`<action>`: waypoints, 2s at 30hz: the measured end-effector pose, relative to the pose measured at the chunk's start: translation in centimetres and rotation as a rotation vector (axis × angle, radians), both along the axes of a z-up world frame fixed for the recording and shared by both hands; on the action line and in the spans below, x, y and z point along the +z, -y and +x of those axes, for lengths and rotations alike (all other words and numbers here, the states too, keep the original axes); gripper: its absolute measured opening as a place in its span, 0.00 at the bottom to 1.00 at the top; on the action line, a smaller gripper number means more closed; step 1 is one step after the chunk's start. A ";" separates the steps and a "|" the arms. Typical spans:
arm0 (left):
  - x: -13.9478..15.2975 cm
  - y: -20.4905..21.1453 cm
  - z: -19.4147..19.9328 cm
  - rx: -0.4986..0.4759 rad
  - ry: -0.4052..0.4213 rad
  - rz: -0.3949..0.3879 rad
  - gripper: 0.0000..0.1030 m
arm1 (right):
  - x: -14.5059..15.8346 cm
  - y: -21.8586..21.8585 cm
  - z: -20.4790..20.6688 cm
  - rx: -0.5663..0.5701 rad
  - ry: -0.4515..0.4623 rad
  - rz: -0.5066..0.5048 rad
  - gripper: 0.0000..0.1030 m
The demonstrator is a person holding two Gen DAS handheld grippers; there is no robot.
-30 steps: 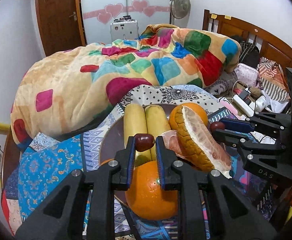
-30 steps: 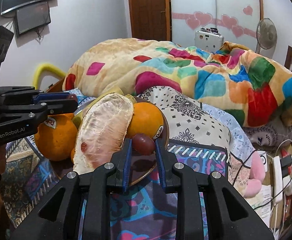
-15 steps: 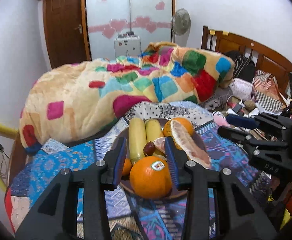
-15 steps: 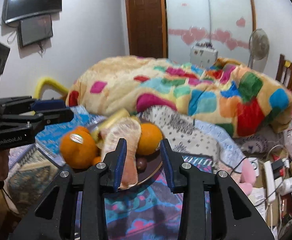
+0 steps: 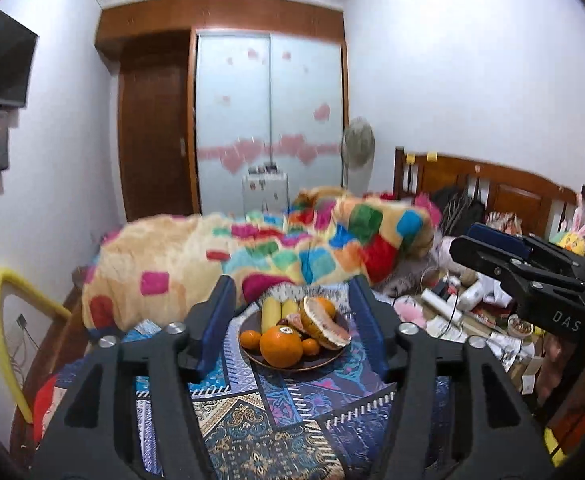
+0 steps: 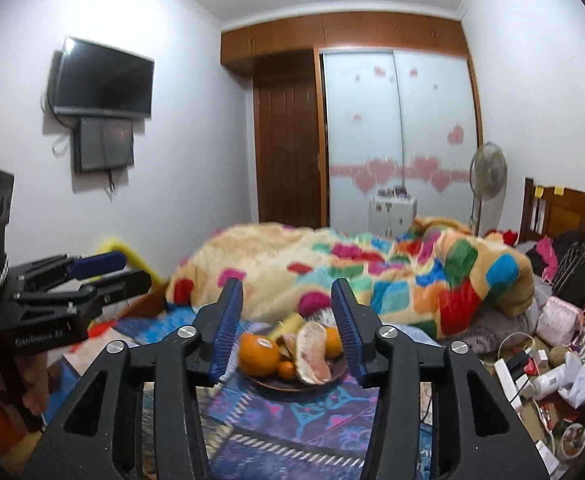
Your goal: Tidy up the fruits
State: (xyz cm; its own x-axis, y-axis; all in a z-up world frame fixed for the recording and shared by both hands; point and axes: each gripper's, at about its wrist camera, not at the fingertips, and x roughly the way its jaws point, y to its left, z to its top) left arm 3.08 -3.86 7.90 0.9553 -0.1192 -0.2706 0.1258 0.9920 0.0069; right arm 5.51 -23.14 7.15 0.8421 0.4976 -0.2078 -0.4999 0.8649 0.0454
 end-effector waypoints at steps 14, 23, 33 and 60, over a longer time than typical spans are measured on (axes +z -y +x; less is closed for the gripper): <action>0.4 1.2 -8.6 0.068 0.173 0.036 0.97 | 0.0 -0.1 -5.4 -0.083 0.112 0.033 0.93; 0.2 0.5 -9.1 0.079 0.174 -0.010 1.00 | -0.2 0.4 -6.2 -0.106 0.120 0.041 1.00; -0.2 0.4 -9.2 0.080 0.167 -0.016 1.00 | -0.4 0.5 -6.8 -0.103 0.128 0.038 1.00; -1.0 0.8 -8.4 0.079 0.147 -0.017 1.00 | -0.2 0.5 -7.2 -0.102 0.125 0.033 1.00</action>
State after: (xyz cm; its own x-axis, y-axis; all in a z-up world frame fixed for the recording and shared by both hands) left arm -5.37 -4.64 6.90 0.9910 -0.0457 -0.1255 0.0465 0.9989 0.0030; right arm -1.67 -23.62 6.93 0.9069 0.4131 -0.0827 -0.4131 0.9105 0.0178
